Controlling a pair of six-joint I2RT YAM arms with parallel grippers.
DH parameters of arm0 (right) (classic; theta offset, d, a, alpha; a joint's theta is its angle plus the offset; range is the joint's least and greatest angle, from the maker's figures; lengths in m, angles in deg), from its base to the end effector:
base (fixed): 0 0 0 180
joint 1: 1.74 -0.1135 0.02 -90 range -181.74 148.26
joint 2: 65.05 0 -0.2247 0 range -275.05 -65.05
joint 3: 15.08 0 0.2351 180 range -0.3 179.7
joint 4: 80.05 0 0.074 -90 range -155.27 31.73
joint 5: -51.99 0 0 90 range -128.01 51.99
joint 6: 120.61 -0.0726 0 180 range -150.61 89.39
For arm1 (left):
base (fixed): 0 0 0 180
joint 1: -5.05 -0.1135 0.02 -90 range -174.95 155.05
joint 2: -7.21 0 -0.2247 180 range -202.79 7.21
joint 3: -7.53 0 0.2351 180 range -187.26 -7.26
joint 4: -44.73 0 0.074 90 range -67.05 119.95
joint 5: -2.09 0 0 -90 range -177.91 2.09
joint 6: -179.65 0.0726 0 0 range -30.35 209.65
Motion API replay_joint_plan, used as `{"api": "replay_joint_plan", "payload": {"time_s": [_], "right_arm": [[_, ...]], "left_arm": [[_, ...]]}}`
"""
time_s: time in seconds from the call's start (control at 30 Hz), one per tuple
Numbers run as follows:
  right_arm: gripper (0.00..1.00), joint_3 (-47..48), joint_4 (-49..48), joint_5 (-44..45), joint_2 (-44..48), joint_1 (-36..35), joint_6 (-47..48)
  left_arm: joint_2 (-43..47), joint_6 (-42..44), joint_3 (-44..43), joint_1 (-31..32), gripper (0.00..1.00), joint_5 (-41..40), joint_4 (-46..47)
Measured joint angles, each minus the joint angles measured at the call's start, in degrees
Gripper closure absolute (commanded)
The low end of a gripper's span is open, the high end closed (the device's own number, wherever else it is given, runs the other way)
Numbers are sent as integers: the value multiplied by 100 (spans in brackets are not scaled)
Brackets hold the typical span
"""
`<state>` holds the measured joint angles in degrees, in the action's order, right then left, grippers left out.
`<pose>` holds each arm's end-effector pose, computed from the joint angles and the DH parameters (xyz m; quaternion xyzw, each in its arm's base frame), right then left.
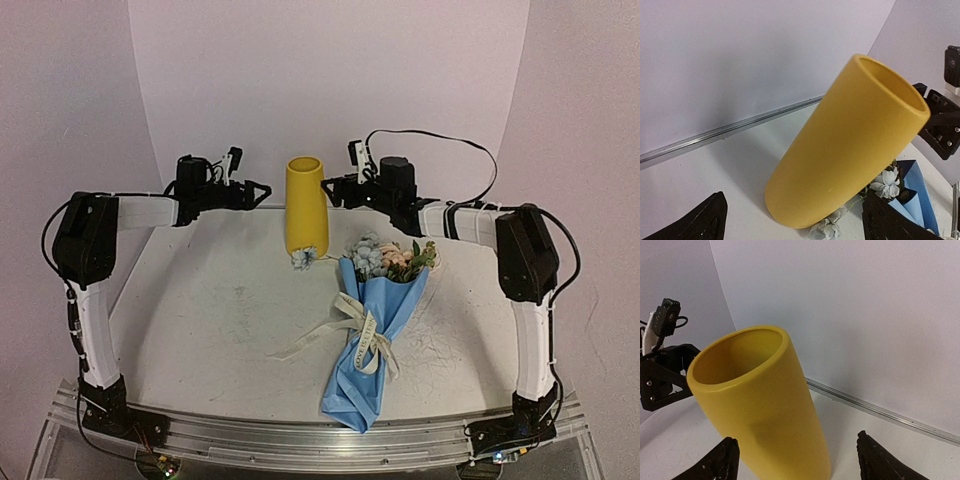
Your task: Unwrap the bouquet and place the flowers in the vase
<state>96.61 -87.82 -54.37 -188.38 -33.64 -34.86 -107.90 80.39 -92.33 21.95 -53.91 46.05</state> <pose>0.4282 0.2906 0.2441 -0.2671 0.6790 0.3085 0.6103 0.4402 -0.1762 0.2228 0.2299 0.7395 -0.3577 0.5218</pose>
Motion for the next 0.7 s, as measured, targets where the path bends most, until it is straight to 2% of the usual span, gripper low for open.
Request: {"api": "replay_joint_plan", "payload": {"time_s": [0.13, 0.23, 0.3, 0.33, 0.4, 0.47, 0.5, 0.57, 0.7], "right_arm": [[15, 310, -11, 72, -188, 9, -109], [24, 466, -57, -87, -249, 11, -76], [39, 479, -114, -127, -249, 11, -42], [42, 476, -157, -109, -249, 11, -57], [64, 424, -273, -28, -249, 11, -42], [75, 350, -407, 111, -249, 11, -35], [84, 337, -417, 162, -249, 9, -72], [96, 332, -452, 389, -264, 9, -76], [100, 601, -546, 804, -505, 13, -188]], "left_arm": [[-352, -236, -164, -118, 2, 59, 118], [-533, -291, -361, -140, 2, 339, 302], [-678, -433, -535, -170, 10, 496, 498], [-748, -538, -621, -186, 11, 538, 590], [-863, -710, -765, -225, 19, 516, 710], [-964, -874, -870, -275, 20, 452, 807], [-988, -876, -911, -284, 20, 435, 815], [-1224, -1084, -1224, -334, 21, 354, 855], [-1746, -1329, -1902, -350, 19, 348, 944]]}}
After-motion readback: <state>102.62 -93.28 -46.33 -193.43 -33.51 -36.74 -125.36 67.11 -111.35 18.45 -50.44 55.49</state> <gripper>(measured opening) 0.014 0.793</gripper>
